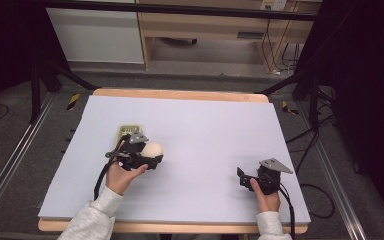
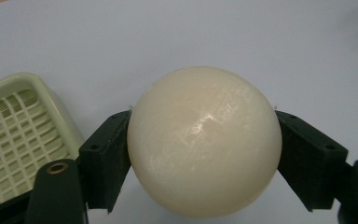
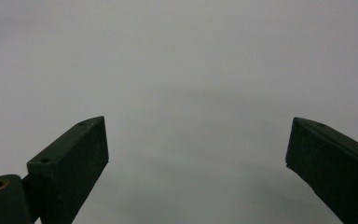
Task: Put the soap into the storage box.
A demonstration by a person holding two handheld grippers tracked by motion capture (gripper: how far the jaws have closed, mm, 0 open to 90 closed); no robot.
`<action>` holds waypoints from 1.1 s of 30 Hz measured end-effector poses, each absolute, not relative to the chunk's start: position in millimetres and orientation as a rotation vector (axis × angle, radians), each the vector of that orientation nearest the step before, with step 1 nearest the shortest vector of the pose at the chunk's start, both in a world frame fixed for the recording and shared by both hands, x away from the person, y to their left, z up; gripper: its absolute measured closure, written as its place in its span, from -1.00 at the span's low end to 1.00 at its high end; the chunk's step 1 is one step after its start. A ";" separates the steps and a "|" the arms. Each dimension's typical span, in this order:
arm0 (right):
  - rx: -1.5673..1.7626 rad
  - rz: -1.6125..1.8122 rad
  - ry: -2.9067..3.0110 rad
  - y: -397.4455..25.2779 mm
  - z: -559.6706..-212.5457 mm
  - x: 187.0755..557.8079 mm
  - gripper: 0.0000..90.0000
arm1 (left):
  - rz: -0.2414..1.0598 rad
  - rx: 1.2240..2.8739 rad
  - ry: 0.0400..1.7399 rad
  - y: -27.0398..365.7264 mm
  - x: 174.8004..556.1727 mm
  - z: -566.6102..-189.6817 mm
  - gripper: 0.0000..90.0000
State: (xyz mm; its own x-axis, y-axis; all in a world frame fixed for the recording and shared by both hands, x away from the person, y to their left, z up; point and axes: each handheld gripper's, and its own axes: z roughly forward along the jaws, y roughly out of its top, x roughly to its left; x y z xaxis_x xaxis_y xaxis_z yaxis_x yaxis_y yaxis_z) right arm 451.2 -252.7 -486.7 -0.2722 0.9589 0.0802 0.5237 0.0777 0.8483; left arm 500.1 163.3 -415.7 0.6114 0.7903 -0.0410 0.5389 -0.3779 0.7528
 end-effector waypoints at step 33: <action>1.473 1.107 1.851 -253.0 -487.0 451.9 -0.87 | 0.480 2.014 1.182 211.3 537.5 -409.6 -0.47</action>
State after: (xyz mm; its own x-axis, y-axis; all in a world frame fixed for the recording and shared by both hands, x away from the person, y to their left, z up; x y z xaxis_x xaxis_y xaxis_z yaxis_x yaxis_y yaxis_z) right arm 451.9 -253.0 -487.0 -0.2702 0.9588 0.0874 0.5304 0.0724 0.8446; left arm 537.5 211.3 -409.6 0.5058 0.8613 -0.0474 0.5846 -0.3018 0.7531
